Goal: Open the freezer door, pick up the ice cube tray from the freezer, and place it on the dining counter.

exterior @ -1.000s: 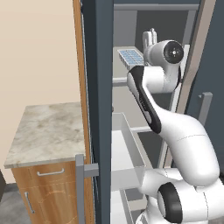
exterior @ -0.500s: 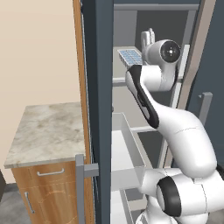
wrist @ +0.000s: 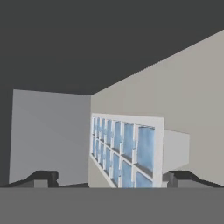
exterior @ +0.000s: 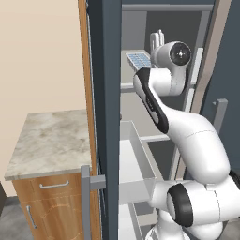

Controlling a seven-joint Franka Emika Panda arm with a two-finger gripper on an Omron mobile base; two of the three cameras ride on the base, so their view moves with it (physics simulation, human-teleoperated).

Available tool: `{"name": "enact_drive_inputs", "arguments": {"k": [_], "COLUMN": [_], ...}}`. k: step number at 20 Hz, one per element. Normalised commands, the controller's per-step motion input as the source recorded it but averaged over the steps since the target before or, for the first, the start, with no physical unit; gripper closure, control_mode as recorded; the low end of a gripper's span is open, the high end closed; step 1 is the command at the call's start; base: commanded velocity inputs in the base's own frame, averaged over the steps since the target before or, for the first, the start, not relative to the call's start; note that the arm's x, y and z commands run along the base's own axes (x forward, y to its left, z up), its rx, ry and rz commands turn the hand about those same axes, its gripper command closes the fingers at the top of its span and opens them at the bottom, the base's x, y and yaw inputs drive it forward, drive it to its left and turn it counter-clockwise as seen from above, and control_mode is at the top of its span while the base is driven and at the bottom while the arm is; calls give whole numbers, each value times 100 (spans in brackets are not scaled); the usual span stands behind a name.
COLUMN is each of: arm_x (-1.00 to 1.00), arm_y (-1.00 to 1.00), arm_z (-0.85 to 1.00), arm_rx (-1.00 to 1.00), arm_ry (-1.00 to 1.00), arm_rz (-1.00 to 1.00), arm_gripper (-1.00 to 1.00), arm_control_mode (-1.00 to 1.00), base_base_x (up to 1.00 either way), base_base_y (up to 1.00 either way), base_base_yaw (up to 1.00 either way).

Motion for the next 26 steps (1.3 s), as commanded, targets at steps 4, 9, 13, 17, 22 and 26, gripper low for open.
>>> {"name": "enact_drive_inputs", "arguments": {"k": [4,9,13,17,22,26], "arm_x": [5,1,0,0,0,0], "arm_y": [0,0,-4,-1,0,0], "arm_z": [0,-1,-5,-1,-8,-10], "arm_rx": [0,0,0,0,0,0], "arm_ry": [0,0,0,0,2,4], "arm_rz": [0,0,0,0,0,0], "arm_gripper": [-100,-100,-100,-100,-100,-100], "arm_control_mode": [-100,-100,-100,-100,-100,-100], "base_base_x": [0,0,0,0,0,0], "base_base_y": [0,0,0,0,0,0], "base_base_yaw": [0,0,0,0,0,0]}}
